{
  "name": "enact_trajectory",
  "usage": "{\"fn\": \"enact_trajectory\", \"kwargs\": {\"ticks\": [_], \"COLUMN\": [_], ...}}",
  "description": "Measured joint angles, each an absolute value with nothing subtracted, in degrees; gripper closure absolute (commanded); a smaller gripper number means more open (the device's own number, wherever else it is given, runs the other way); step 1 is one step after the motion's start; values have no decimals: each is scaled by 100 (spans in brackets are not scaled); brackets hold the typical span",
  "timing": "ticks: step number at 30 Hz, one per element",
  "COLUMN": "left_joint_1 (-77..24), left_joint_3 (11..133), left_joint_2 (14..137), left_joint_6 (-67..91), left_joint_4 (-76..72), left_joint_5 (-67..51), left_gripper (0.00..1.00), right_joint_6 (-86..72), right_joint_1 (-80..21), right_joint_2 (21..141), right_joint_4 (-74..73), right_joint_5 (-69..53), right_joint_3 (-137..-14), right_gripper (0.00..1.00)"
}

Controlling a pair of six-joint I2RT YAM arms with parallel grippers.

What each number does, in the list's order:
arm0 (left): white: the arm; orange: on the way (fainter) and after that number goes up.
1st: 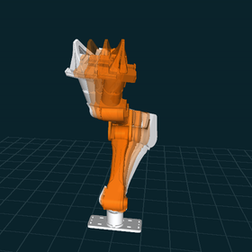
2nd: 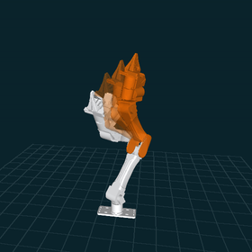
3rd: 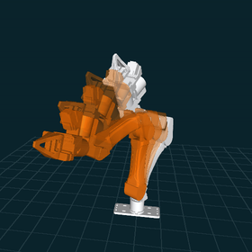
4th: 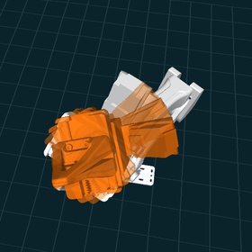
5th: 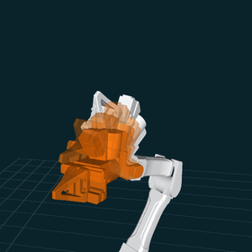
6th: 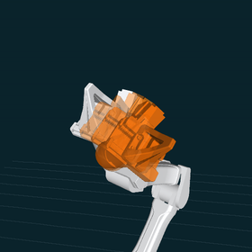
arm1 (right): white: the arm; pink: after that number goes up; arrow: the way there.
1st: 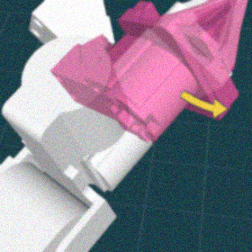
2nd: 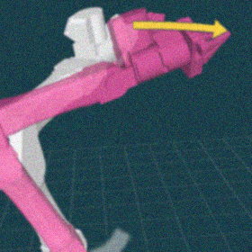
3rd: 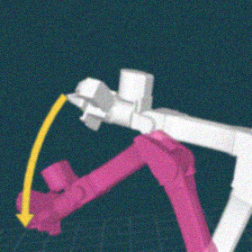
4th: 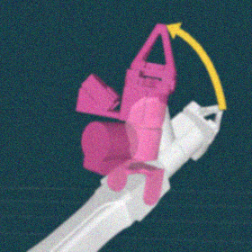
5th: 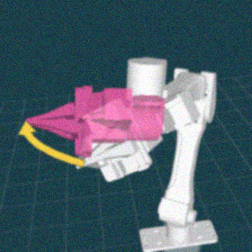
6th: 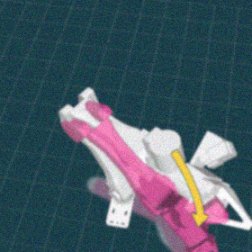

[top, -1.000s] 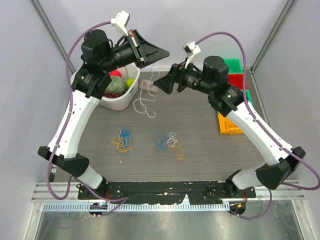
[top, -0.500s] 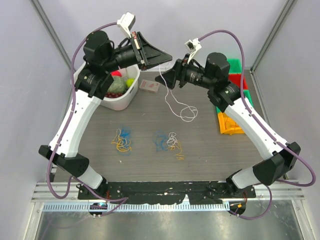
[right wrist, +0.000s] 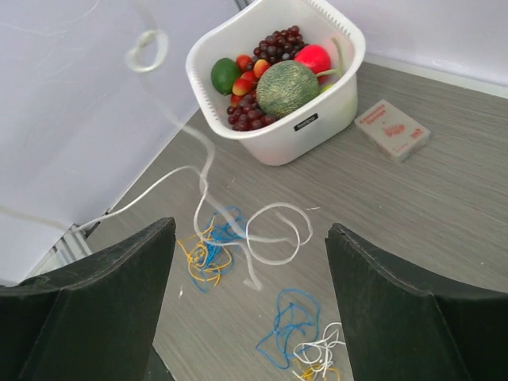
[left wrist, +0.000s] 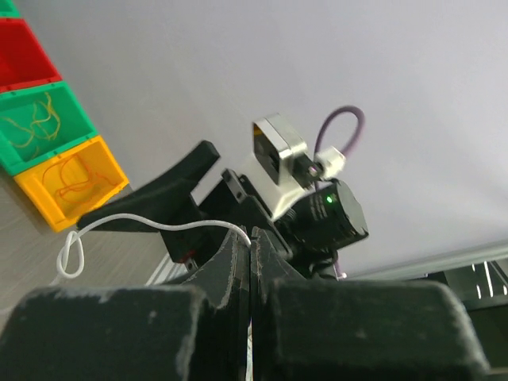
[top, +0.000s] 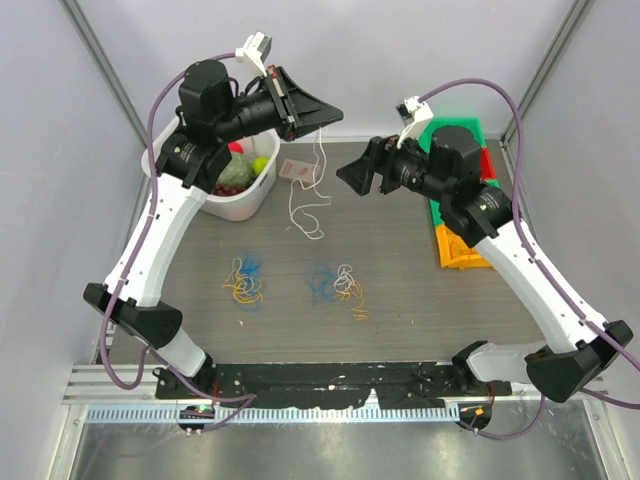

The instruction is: Untangle the cables

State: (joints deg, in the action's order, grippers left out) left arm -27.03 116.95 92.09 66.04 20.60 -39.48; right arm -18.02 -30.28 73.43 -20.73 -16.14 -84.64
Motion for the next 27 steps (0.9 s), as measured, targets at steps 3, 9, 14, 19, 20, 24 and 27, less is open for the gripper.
{"fn": "enact_trajectory", "kwargs": {"ticks": [3, 9, 14, 19, 20, 24, 27], "left_joint_1": [-2668, -2611, -2587, -2580, -2580, -2580, -2580], "left_joint_3": [11695, 11695, 11701, 11721, 11721, 11633, 11493], "left_joint_2": [9266, 9308, 9319, 9354, 9360, 9351, 9338], "left_joint_6": [6608, 6761, 6816, 6882, 6890, 7026, 7148], "left_joint_4": [2255, 2414, 2429, 2368, 2338, 1988, 1743], "left_joint_5": [-3798, -3712, -3715, -3835, -3881, -4110, -4239], "left_gripper": [100, 100, 100, 100, 100, 100, 100], "right_joint_6": [-1815, -2130, -2246, -2176, -2141, -2027, -1959], "right_joint_1": [-3162, -3437, -3527, -3518, -3507, -3463, -3448], "right_joint_2": [7210, 7199, 7369, 7463, 7498, 7658, 7765], "right_joint_4": [-2001, -1535, -1332, -1337, -1337, -1337, -1328], "right_joint_5": [-1651, -1966, -2073, -1920, -1892, -1874, -1905], "right_joint_3": [-8309, -8252, -8368, -8418, -8447, -8565, -8597], "right_gripper": [18, 17, 17, 17, 17, 18, 20]}}
